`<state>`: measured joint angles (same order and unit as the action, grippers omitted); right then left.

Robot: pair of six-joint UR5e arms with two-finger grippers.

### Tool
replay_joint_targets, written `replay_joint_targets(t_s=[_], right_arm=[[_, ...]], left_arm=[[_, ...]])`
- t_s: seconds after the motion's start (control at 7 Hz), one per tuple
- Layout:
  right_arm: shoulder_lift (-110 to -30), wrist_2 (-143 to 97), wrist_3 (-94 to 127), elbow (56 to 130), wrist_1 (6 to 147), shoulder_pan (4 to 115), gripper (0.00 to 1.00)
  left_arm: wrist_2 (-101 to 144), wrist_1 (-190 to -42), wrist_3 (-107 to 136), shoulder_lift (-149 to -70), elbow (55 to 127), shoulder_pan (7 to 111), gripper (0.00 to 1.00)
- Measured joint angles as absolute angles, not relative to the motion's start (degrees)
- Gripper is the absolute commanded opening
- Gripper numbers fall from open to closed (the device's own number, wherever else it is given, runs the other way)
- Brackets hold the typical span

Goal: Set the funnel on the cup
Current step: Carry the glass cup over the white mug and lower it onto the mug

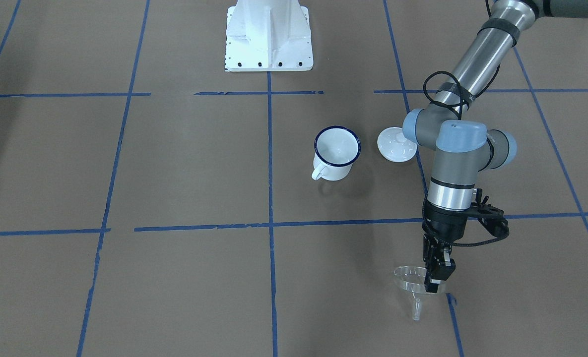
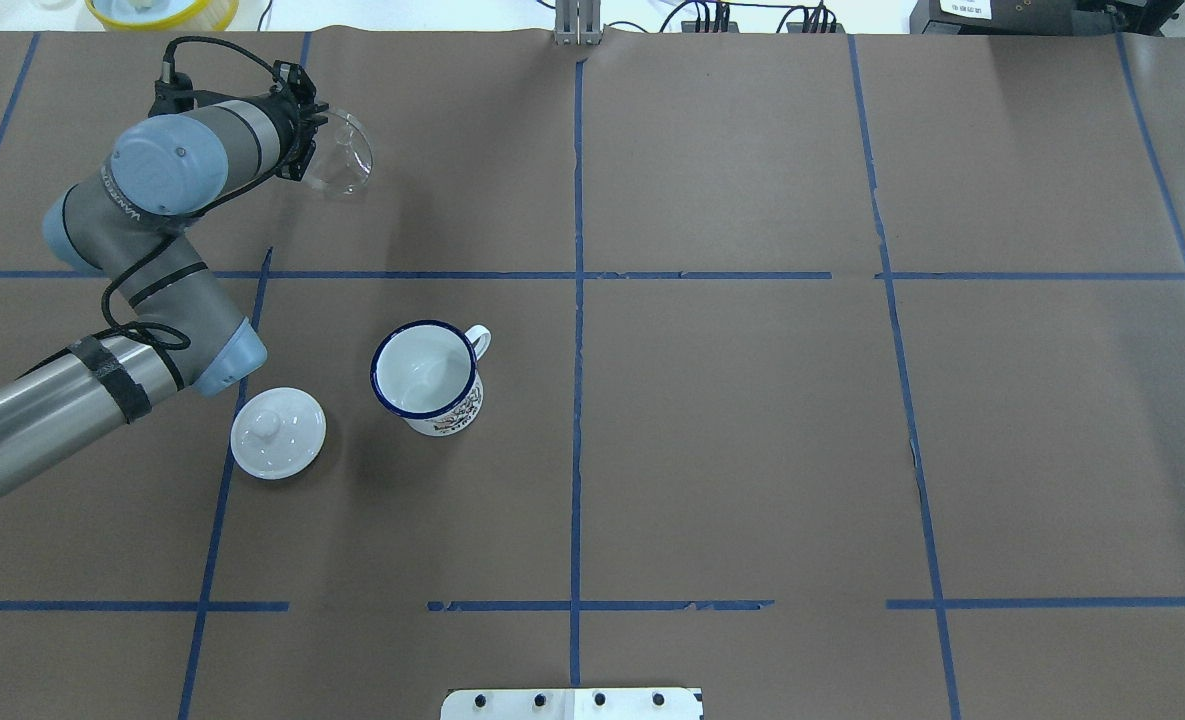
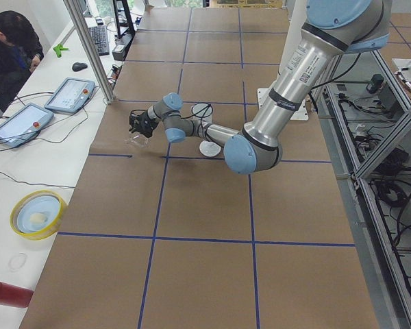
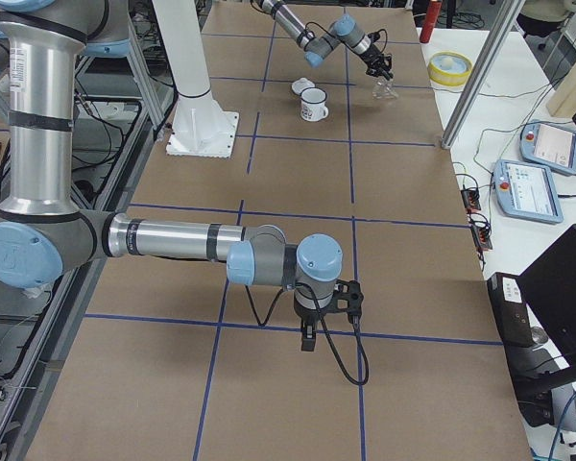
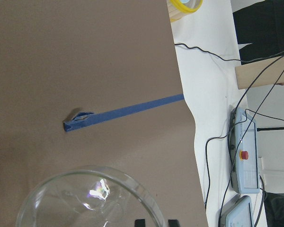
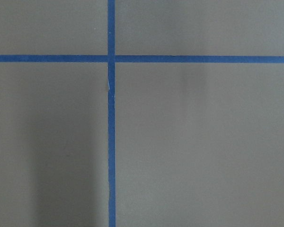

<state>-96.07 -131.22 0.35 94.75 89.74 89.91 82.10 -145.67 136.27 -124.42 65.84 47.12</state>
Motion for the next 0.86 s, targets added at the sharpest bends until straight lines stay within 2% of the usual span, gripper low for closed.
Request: replay_joint_targets(t_s=[0.29, 0.43, 0.71, 0.86], right_arm=[[-96.1, -131.2, 0.4, 94.7, 89.7, 89.9, 1.0], [-96.1, -131.2, 0.4, 94.7, 89.7, 89.9, 1.0], [-96.1, -131.2, 0.3, 94.7, 89.7, 89.9, 1.0], [-96.1, -131.2, 0.4, 94.7, 89.7, 89.9, 1.0]], left_arm=[[82.9, -145.6, 132.8, -124.5, 67.9, 47.9, 0.0], [85.5, -144.7, 129.3, -124.4, 71.5, 49.1, 0.0], [93.2, -132.6, 115.0, -123.6, 84.6, 51.4, 0.0], [95.6, -118.7, 103.2, -123.2, 94.2, 51.6, 0.0]])
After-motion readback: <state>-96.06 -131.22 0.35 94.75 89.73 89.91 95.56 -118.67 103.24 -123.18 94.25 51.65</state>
